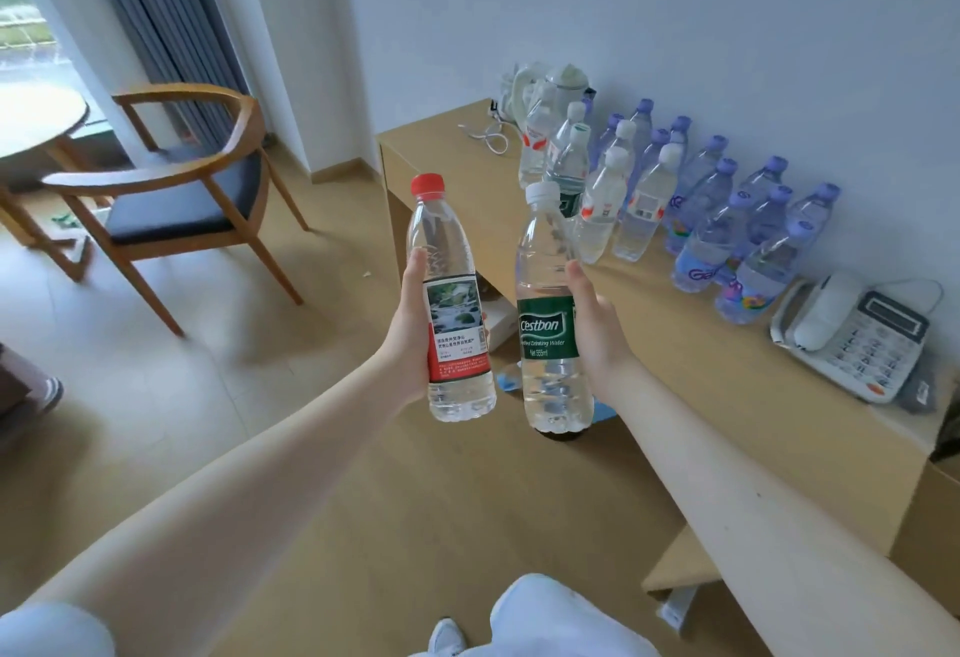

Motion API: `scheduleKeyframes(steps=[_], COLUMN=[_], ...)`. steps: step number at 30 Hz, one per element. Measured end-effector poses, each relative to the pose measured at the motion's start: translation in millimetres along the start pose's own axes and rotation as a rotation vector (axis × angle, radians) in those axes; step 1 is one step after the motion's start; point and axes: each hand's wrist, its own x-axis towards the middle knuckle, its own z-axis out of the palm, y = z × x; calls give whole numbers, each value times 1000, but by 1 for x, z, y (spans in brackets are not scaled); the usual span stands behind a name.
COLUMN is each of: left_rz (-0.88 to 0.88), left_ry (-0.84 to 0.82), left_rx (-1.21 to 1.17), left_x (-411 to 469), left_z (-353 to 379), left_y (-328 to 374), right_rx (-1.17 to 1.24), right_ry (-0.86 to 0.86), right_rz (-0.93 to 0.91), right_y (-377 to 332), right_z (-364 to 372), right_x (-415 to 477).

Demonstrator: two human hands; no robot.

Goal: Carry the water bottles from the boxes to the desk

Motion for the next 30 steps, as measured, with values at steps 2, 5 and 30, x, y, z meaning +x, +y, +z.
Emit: scheduleKeyframes(steps=[2, 5, 30], left_rz=[-8, -17, -176], left_ry=[5, 25, 242], left_rx=[-8, -4, 142], left_x=[16, 40, 324], left_z=[-11, -24, -92], left_y=[8, 21, 195], right_rx=[6, 18, 171], right_ry=[-3, -18, -107], right_rz=[4, 13, 67], right_y=[-1, -6, -82], right_z=[11, 26, 107], right_x=[17, 46, 384])
